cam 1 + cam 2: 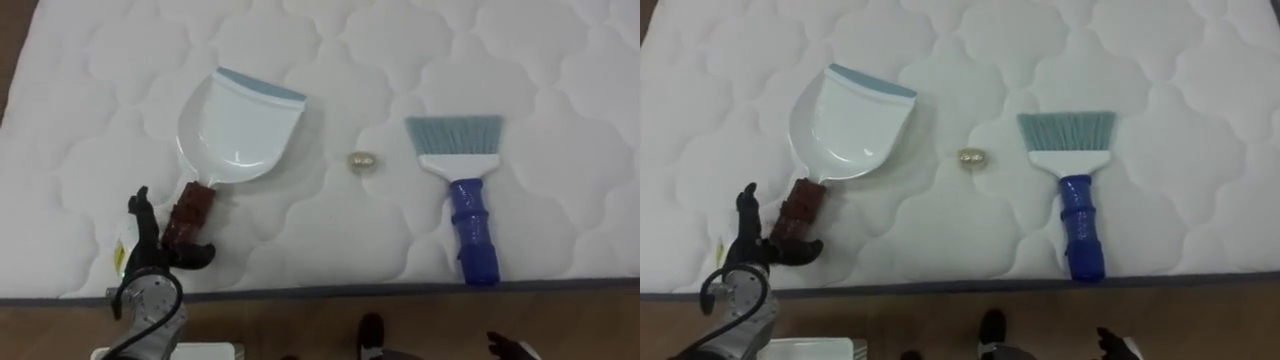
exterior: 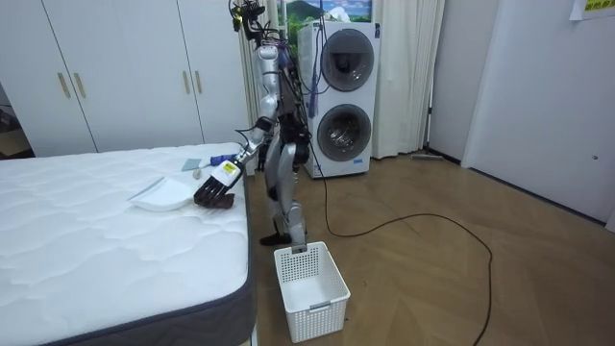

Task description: Clean bed

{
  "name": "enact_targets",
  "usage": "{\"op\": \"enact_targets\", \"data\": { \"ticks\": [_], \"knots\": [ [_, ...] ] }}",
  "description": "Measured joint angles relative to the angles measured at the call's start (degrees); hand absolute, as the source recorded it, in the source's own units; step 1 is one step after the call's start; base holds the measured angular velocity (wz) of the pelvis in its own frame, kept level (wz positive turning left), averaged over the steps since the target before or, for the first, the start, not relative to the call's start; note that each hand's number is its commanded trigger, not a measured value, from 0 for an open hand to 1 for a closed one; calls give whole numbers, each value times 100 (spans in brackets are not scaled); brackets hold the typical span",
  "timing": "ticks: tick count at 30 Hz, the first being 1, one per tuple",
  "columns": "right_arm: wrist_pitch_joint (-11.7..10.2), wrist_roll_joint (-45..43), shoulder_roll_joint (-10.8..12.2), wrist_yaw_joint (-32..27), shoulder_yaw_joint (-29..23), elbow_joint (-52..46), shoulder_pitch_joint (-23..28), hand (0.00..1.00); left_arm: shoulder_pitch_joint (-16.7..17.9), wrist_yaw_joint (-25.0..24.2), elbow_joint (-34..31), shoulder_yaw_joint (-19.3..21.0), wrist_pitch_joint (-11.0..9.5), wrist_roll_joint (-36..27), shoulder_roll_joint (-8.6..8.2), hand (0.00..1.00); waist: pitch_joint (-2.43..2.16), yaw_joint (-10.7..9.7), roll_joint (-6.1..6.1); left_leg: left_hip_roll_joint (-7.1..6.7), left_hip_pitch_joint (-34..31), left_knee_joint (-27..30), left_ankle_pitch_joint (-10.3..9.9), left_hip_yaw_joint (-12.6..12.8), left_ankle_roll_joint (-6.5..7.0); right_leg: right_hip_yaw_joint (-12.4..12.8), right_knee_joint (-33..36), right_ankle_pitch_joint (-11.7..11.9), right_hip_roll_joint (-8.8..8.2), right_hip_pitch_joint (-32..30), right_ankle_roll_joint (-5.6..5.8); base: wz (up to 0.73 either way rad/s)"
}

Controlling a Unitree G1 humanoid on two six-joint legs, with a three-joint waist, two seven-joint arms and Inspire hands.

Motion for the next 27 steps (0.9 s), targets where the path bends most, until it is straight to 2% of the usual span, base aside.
{"op": "enact_targets", "data": {
  "ticks": [4,7,10,16,21,23,26,27],
  "knots": [
    [-35,53,-1,17,-1,-11,9,0,-50,83,-5,-18,-7,-25,21,0,4,-66,5,-3,-32,-10,-1,0,-2,-19,-4,-11,-4,-21,2,4],
    [-44,104,-1,27,-2,-11,1,0,-144,265,-2,-16,-105,-56,89,0,4,-86,4,-4,-89,-6,3,0,-5,-17,3,-3,-8,-83,-5,0],
    [-67,98,-1,69,-13,-20,1,0,-191,267,-1,-15,-206,-52,147,0,8,-134,7,-3,-107,-2,10,-12,-12,-21,-1,8,-4,-99,-24,0],
    [-70,39,-1,113,-24,-96,-3,0,-202,212,0,-17,-216,-62,153,0,17,-165,12,-4,-199,7,4,-8,-4,-13,-9,2,16,-184,-15,0],
    [-69,-12,-10,59,-17,-201,8,0,-243,55,198,-36,-215,-66,157,0,43,-223,-3,6,-309,145,3,-8,-1,-22,77,-58,-16,-246,-1,2],
    [-66,-17,-15,43,-17,-260,-19,0,-360,-26,278,-39,-202,-63,160,0,81,-239,-27,3,-417,237,-7,-6,13,-20,122,-73,-25,-339,2,2],
    [-61,-21,-16,50,-7,-309,-26,0,-427,-97,282,-64,-148,-62,185,0,96,-306,-36,-4,-500,335,-11,1,20,-20,200,-90,-21,-445,2,0],
    [-60,0,-18,64,-4,-324,-36,0,-473,-177,287,-63,-124,-64,220,0,118,-318,-38,-4,-519,356,-14,5,22,-13,222,-94,-23,-467,-3,0]
  ]
}}
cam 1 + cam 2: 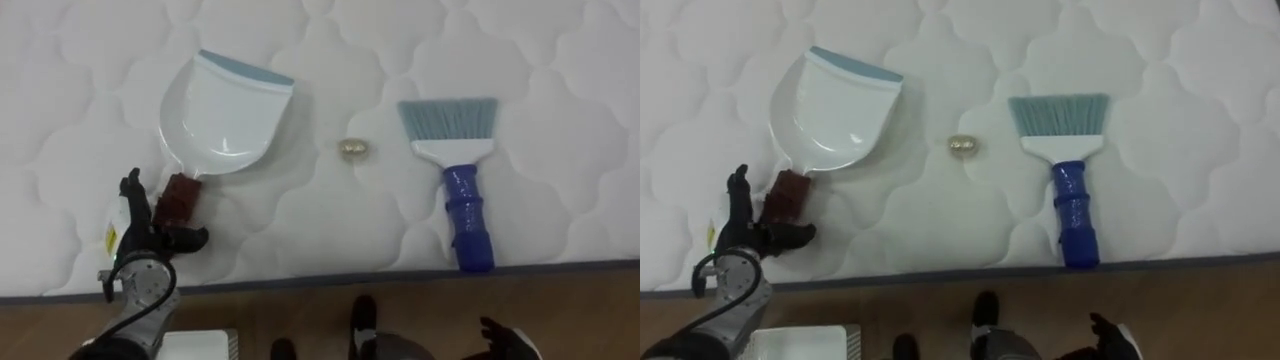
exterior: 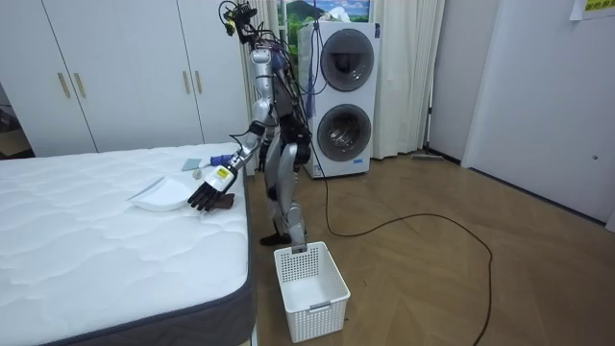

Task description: Clean bed

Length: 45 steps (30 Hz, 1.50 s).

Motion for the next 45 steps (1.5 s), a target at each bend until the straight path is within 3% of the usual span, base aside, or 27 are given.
{"op": "enact_targets", "data": {
  "ticks": [5,10,14,20,22,23,24,26,27,33,45],
  "knots": [
    [61,34,-46,63,38,-14,-14,0,-255,-154,42,-2,105,-197,50,0,42,4,15,-3,-3,20,-21,4,-13,9,92,-64,-8,-33,17,0],
    [77,88,-89,62,117,-14,-4,0,-409,-428,137,-50,208,-413,58,0,78,-21,66,14,-3,55,-142,40,-28,25,277,-116,-20,-73,-36,-2],
    [143,106,-93,46,121,-157,-9,0,-594,-673,579,-51,377,-695,64,0,74,-33,79,16,-62,60,-144,154,-24,141,355,-115,-13,-224,-48,-13],
    [157,89,-85,-1,237,-330,2,0,-693,-743,831,-51,424,-830,129,0,68,-130,89,85,-169,226,-145,205,-24,146,352,-109,0,-254,-57,-2],
    [156,83,-84,1,236,-389,9,0,-699,-751,845,-51,444,-827,139,20,68,-155,90,89,-179,238,-146,205,-23,139,348,-109,-1,-254,-57,0],
    [159,85,-84,3,231,-388,18,0,-711,-765,844,-50,468,-826,141,54,67,-155,90,90,-180,239,-147,209,-22,138,347,-109,-1,-254,-57,0],
    [159,85,-84,4,230,-392,25,0,-716,-776,844,-50,485,-826,144,75,67,-155,91,92,-179,239,-148,212,-21,138,347,-108,0,-254,-57,0],
    [159,83,-85,4,227,-438,61,0,-731,-839,845,-49,542,-828,158,87,62,-161,99,95,-175,238,-156,217,-19,139,348,-108,-1,-254,-58,0],
    [160,84,-85,4,228,-444,63,0,-734,-847,846,-49,550,-830,164,100,61,-164,101,95,-173,237,-156,218,-19,138,348,-107,-1,-254,-59,0],
    [216,100,-101,-4,238,-515,66,0,-808,-846,944,-31,661,-850,416,100,59,-163,112,96,-135,231,-155,256,-19,144,367,-93,-13,-241,-69,0],
    [326,246,-103,-202,273,-613,110,0,-836,-1218,1186,-98,999,-1010,216,100,60,-160,110,87,-86,153,-160,350,-9,159,397,-113,-52,-234,-40,0]
  ]
}}
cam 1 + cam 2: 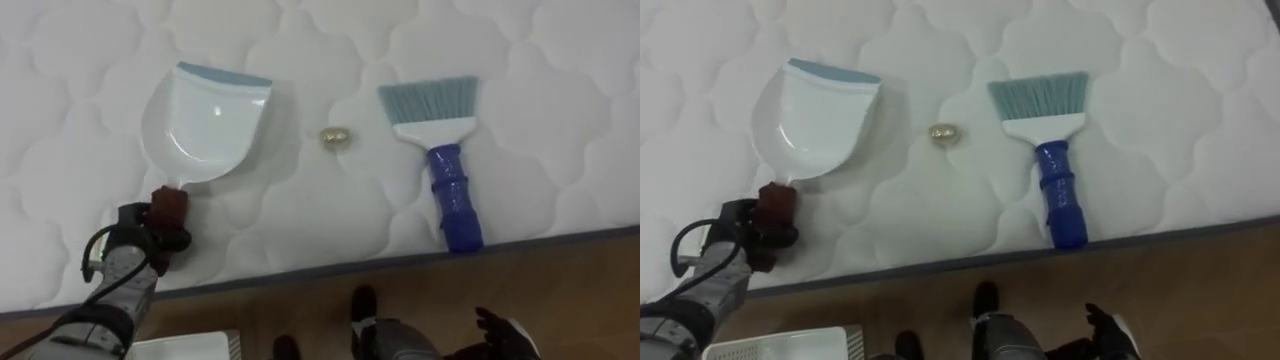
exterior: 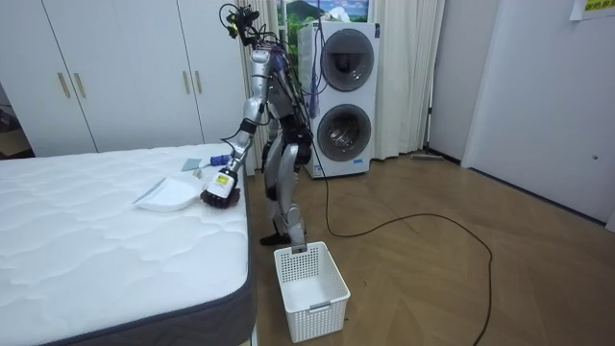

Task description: Clean bed

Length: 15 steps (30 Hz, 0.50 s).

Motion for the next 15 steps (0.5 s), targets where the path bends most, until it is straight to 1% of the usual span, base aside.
{"op": "enact_targets", "data": {
  "ticks": [4,5,10,13,15],
  "knots": [
    [1,70,1,-15,63,-1,2,0,0,-180,-1,-2,7,-57,-7,100,-4,5,-9,3,11,26,0,48,5,-1,52,-21,-26,1,8,0],
    [1,105,0,-20,83,-1,2,0,0,-251,5,-2,34,-73,-8,100,-6,4,-12,7,8,52,1,62,10,0,66,-27,-29,2,9,0],
    [1,151,0,-3,78,-2,25,0,3,-384,120,7,46,-51,3,100,-9,12,-16,24,9,66,-2,100,15,3,55,-27,-26,13,10,0],
    [-4,157,-2,-4,64,-3,40,0,1,-399,116,13,43,22,34,100,-10,16,-14,29,6,91,-8,109,20,7,65,-25,-25,8,8,0],
    [-5,170,-3,-6,61,-7,47,0,1,-389,116,12,42,202,63,100,-12,18,-10,33,-1,98,-8,110,20,1,70,-20,-26,9,1,0]
  ]
}}
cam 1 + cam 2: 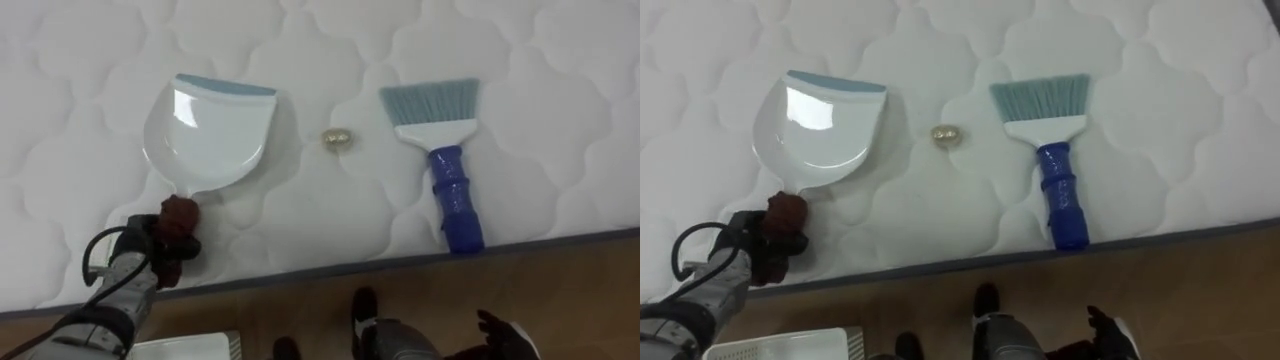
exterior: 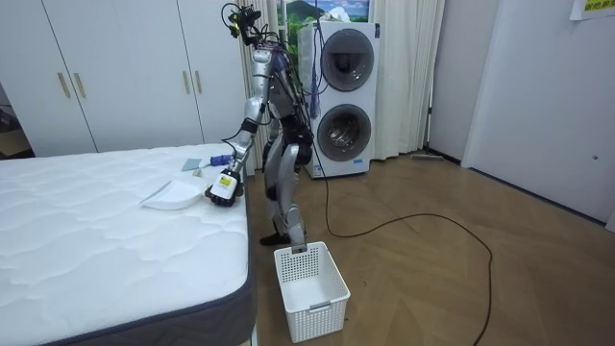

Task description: Clean bed

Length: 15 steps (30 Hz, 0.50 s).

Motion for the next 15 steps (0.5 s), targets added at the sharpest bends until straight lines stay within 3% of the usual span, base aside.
{"op": "enact_targets", "data": {
  "ticks": [7,9,12,15],
  "knots": [
    [-18,87,-26,50,-21,48,6,0,6,243,-5,-20,-5,670,120,100,-22,16,36,-5,11,-39,2,1,-1,5,-31,44,4,1,-10,0],
    [-23,263,-26,57,-90,48,24,0,3,317,-23,-3,-26,1044,208,100,-34,40,53,-4,19,-36,2,15,-1,15,-30,57,6,1,-12,0],
    [-38,820,-78,52,-124,66,66,0,9,651,-89,-7,-45,1562,344,100,-88,111,134,-8,38,-9,3,16,1,19,-17,68,2,8,-9,-1],
    [-42,1280,-93,66,-159,95,40,0,14,900,-267,-17,-58,1882,457,100,-90,172,140,-14,70,-4,3,14,1,2,2,69,-16,42,-11,1]
  ]
}}
